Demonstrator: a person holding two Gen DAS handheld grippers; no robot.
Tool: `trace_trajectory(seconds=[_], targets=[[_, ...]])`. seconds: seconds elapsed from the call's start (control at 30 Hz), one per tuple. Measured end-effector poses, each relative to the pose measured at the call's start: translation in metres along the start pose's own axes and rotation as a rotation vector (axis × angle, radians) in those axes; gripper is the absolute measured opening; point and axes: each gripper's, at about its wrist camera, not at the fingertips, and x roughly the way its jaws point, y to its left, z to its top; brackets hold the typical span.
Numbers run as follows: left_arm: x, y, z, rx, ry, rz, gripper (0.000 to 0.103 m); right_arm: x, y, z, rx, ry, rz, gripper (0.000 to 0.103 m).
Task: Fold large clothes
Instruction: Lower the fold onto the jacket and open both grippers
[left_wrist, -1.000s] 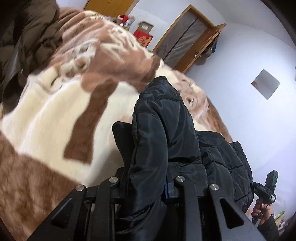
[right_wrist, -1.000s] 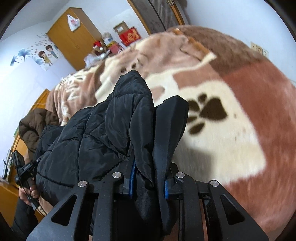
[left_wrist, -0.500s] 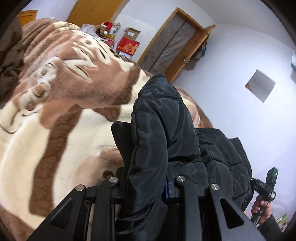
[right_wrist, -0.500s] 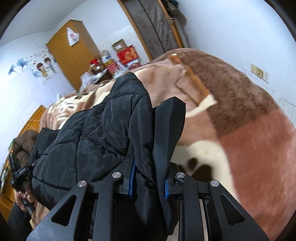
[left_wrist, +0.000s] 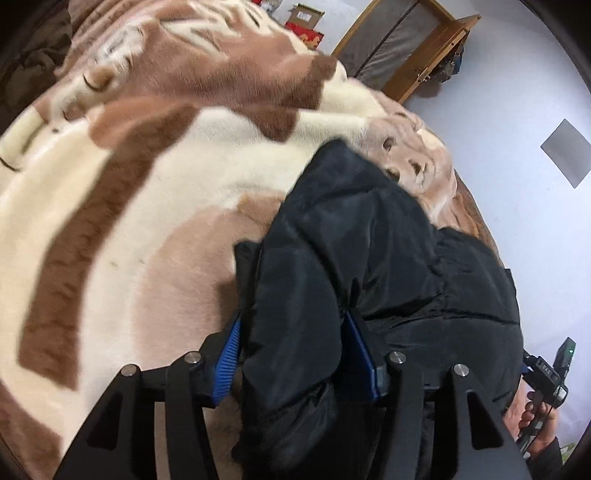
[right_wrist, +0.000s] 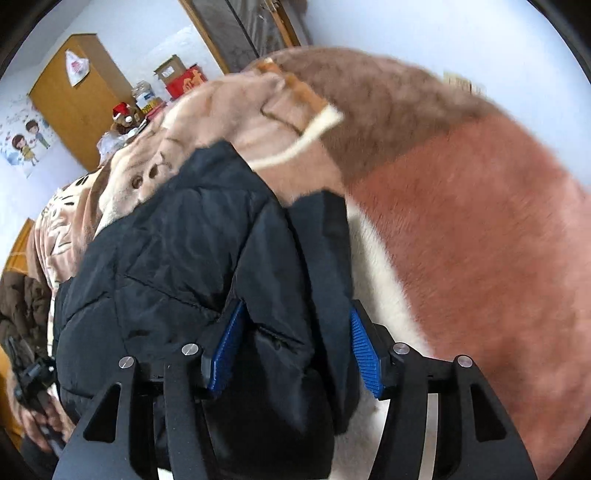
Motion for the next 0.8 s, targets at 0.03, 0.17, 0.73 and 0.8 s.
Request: trace_trajectory(seconds=[0.03,0.17,0.73,0.8], targets=[[-0.011,-0.001,0.001,0.011,-0.026,0.008,0.058,-0.009,-0.001,0.002,-0.007,-0.028,-0.011,0.057],[-0.055,-0.009,0.006,0.041,-0.166,0.057,0.058,-0.038,0.014,0.002,-0.044,-0.103,0.001,0.057],[-0.045,-0.045,-0.035,0.198,-0.055,0.109,0.059,-0.052,0.058,-0.050,-0.131,-0.032,-0.026,0.057],[-0.065,-0.053,-0.052,0.209,-0.072,0.114,0.068,-0.071,0.067,-0.069,-0.131,-0.049,-0.004,0.057]])
